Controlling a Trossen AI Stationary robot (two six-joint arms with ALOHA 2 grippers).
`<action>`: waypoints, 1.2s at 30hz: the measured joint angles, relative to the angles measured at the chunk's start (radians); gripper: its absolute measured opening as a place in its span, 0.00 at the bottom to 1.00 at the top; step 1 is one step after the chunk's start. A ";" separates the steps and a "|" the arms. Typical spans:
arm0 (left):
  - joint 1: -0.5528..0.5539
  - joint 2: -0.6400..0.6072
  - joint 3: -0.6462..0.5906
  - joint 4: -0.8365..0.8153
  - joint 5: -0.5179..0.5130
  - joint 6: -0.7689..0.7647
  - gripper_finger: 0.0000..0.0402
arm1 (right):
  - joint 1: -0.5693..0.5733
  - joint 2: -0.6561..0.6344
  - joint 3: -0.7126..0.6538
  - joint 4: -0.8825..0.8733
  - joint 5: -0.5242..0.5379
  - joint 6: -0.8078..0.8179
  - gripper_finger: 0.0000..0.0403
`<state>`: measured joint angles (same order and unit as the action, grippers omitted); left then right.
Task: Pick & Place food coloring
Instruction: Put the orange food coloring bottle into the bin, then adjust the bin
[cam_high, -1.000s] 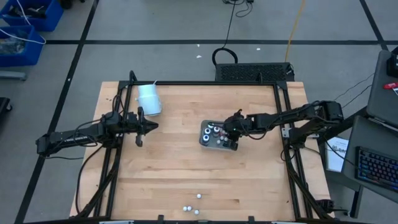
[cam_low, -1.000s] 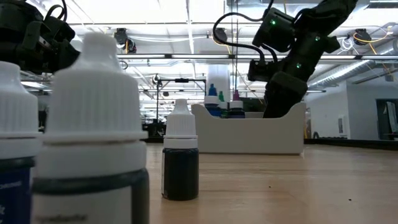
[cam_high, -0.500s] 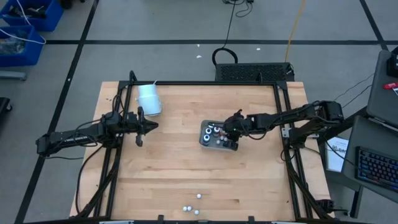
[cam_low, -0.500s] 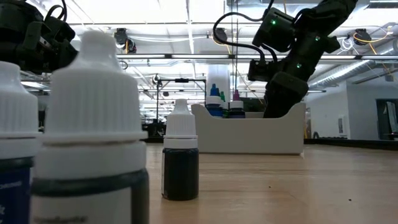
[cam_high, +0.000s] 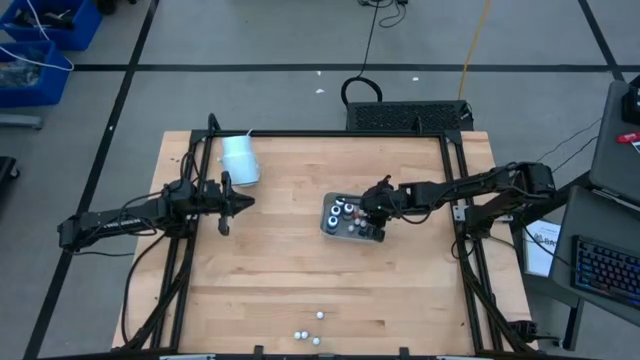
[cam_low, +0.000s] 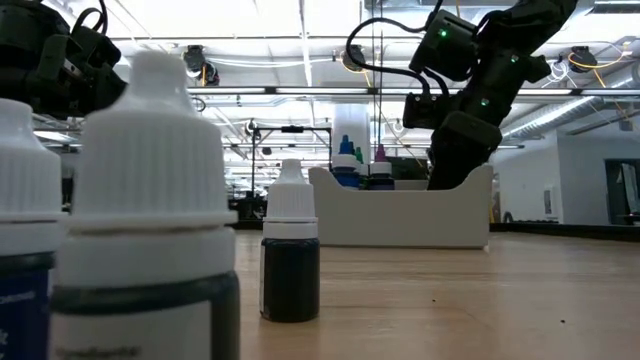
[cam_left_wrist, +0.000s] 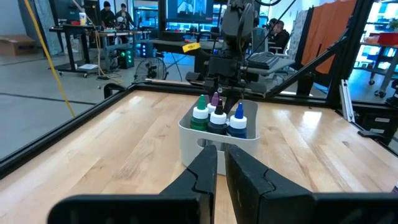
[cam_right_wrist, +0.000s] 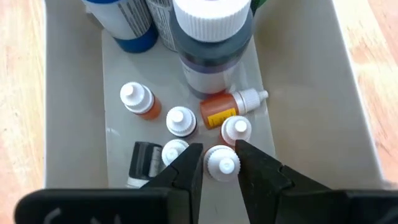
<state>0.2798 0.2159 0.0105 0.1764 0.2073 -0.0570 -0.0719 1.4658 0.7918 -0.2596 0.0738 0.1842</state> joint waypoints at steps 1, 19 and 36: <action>0.000 0.000 0.000 0.000 0.000 0.000 0.09 | 0.000 0.000 0.000 -0.003 0.000 -0.002 0.20; 0.000 0.000 0.000 0.000 0.000 0.000 0.09 | 0.000 -0.001 0.002 -0.007 -0.001 0.017 0.36; 0.000 0.000 0.000 0.002 0.000 0.000 0.09 | 0.000 -0.096 0.086 -0.149 0.007 -0.002 0.35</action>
<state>0.2798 0.2158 0.0109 0.1789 0.2069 -0.0570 -0.0723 1.3695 0.8780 -0.4085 0.0811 0.1823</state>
